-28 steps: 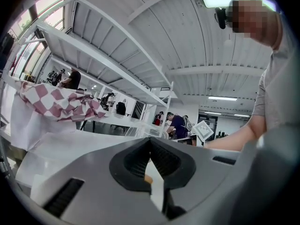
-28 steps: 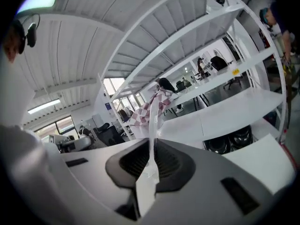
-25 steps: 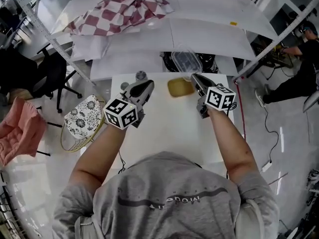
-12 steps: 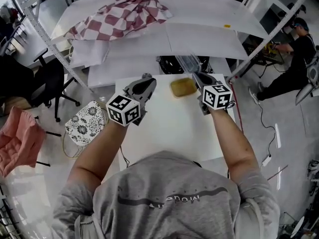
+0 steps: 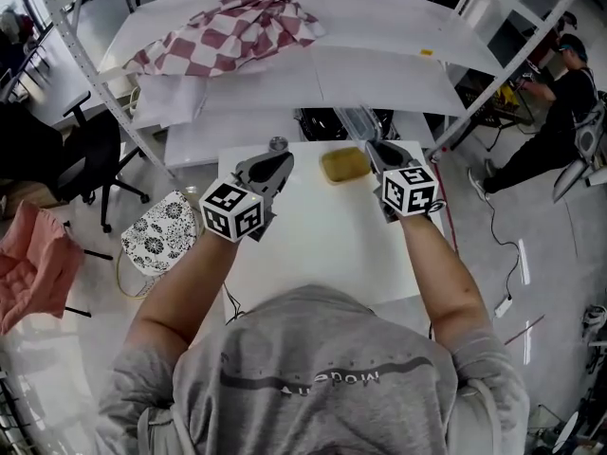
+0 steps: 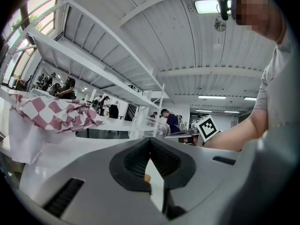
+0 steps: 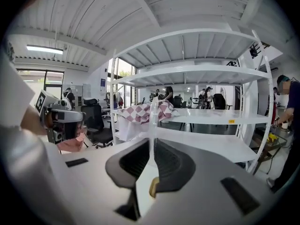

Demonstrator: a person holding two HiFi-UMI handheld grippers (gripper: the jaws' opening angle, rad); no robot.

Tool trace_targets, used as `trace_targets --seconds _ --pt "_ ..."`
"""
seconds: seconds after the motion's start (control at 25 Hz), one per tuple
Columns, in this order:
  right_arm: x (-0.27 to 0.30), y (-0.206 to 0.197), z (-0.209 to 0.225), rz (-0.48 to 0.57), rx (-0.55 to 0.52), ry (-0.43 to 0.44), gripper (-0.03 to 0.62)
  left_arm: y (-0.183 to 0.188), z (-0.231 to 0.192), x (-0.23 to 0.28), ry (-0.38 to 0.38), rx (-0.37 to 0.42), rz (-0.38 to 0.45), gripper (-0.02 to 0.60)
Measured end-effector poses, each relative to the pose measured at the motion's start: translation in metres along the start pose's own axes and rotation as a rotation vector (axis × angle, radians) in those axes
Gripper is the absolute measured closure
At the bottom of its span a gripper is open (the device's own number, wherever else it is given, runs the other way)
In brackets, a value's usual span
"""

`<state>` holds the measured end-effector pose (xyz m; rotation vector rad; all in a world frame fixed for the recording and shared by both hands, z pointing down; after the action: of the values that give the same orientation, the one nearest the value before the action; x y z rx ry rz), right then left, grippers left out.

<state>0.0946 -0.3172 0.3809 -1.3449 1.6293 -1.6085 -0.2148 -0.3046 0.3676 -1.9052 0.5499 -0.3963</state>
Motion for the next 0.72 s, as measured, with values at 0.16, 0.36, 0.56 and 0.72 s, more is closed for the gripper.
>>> trace_targets --seconds 0.16,0.36,0.56,0.72 --pt "-0.014 -0.011 0.004 0.003 -0.022 0.017 0.553 -0.009 0.013 -0.001 0.035 0.002 -0.010 0.572" --pt "-0.034 -0.026 0.013 0.013 -0.053 0.070 0.553 -0.025 0.037 0.002 0.095 -0.014 0.002 0.572" --pt "-0.055 -0.039 0.021 0.031 -0.089 0.117 0.553 -0.053 0.065 0.007 0.149 -0.033 0.018 0.572" --pt "-0.069 -0.052 0.023 0.032 -0.112 0.156 0.553 -0.076 0.081 0.008 0.190 -0.058 0.014 0.572"
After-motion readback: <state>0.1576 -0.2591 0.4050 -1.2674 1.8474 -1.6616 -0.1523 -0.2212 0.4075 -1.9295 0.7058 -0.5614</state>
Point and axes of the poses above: the fingertips, and each gripper's own axes: x forward along the fingers, z to its right, y out of its top, the point moved 10 cm from there along -x, backward along the fingers, and after that the axes turned 11 degrees about -x, right-handed, at the moved point
